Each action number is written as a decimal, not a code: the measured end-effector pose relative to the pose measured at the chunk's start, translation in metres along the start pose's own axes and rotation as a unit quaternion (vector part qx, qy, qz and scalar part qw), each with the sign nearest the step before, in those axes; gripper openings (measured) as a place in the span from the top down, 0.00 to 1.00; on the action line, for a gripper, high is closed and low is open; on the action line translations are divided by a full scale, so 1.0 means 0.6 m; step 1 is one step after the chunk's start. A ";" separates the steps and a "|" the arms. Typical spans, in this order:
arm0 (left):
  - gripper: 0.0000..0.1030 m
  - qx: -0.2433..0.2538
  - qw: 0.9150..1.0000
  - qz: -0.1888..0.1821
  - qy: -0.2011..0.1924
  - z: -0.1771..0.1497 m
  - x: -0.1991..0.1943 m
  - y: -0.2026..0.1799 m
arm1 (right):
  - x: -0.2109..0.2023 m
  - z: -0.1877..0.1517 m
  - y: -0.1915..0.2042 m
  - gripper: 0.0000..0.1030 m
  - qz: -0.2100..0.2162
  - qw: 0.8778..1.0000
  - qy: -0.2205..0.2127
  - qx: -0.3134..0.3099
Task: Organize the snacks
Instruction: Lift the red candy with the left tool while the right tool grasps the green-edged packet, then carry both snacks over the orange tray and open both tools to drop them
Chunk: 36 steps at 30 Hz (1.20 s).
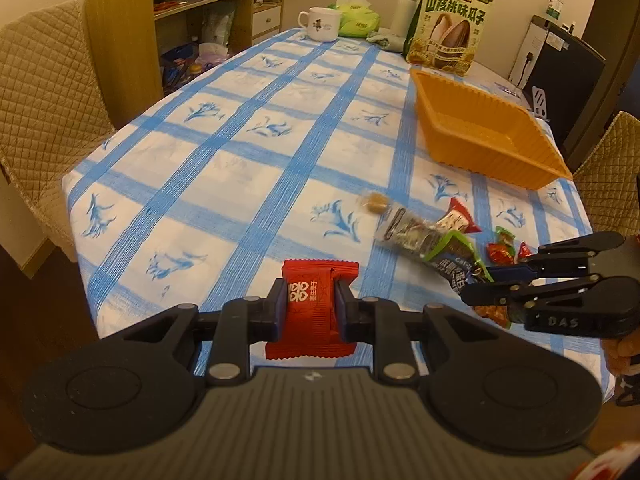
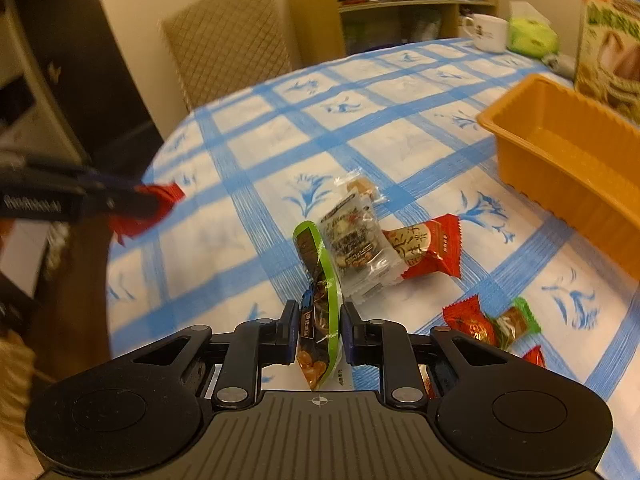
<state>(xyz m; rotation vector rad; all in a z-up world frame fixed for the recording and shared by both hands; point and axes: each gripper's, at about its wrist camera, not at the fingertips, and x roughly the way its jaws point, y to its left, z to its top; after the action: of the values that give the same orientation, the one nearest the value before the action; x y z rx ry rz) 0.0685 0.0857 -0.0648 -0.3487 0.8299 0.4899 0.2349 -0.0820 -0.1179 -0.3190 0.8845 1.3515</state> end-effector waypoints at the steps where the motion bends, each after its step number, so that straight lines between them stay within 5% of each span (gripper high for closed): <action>1: 0.79 0.003 1.000 -0.002 -0.002 0.005 0.001 -0.005 | -0.011 0.004 -0.007 0.78 0.005 1.000 -0.008 0.018; 8: 0.79 0.033 0.999 -0.028 -0.021 0.057 0.020 -0.060 | -0.085 0.032 -0.070 0.78 0.000 0.992 -0.064 0.109; 21: 0.79 0.077 0.992 -0.078 -0.064 0.219 0.110 -0.208 | -0.201 0.105 -0.259 0.78 -0.079 0.963 -0.151 0.208; 29: 0.79 0.080 0.991 -0.087 -0.069 0.315 0.193 -0.300 | -0.209 0.148 -0.350 0.78 -0.096 0.951 -0.166 0.243; 36: 0.79 0.072 0.993 -0.084 -0.042 0.347 0.280 -0.360 | -0.182 0.160 -0.414 0.78 -0.097 0.943 -0.157 0.277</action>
<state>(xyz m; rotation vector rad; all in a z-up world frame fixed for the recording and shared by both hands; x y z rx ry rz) 0.4098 0.0510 -0.0406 -0.2604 0.7421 0.2848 0.5047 -0.1535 -0.0483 0.2379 0.8958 0.8904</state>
